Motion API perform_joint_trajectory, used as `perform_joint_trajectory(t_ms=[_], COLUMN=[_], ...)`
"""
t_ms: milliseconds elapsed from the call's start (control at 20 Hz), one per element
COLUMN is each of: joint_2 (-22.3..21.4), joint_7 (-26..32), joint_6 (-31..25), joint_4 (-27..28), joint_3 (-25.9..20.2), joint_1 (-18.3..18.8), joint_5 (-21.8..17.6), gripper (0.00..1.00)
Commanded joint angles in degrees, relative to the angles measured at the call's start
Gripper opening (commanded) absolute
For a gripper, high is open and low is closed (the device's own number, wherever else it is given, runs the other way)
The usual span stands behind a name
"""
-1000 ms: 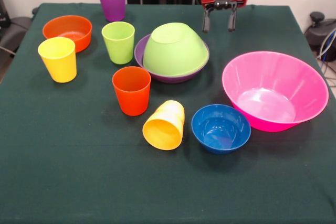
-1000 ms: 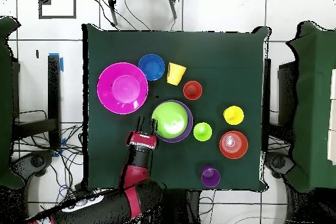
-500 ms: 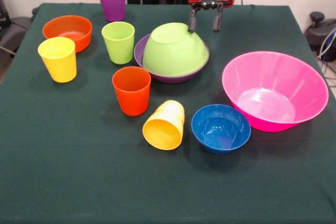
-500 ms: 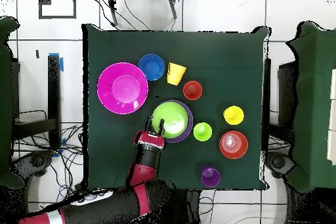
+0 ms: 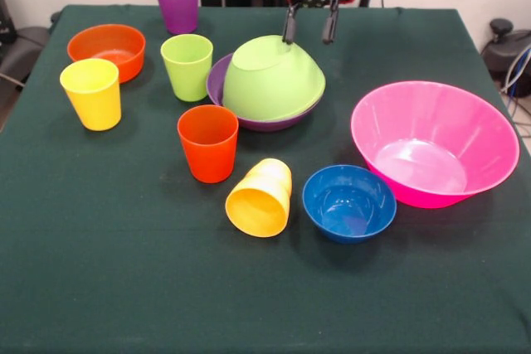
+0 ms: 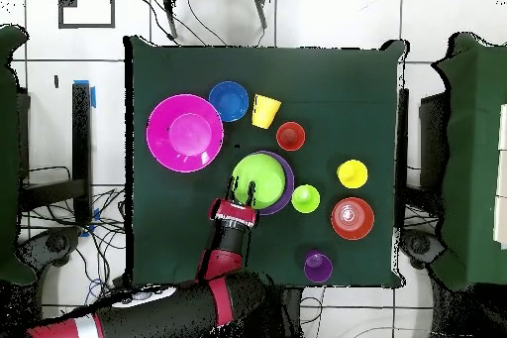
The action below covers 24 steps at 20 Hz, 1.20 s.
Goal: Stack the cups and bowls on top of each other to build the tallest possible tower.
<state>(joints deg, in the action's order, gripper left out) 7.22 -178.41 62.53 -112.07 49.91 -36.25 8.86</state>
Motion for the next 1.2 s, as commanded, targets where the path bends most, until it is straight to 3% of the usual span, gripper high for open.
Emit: perform_joint_trajectory(t_ms=[50,450,1200], joint_2=[0.1,0.7,5.4], joint_7=[3.1,3.1,3.1], joint_6=[-2.5,-1.8,-0.1], joint_4=[1.0,1.2,2.5], joint_3=[-4.8,-5.4,-8.5], joint_1=[0.7,0.6,-1.9], joint_5=[-3.4,-1.9,8.0], gripper=[1.00,1.00,1.00])
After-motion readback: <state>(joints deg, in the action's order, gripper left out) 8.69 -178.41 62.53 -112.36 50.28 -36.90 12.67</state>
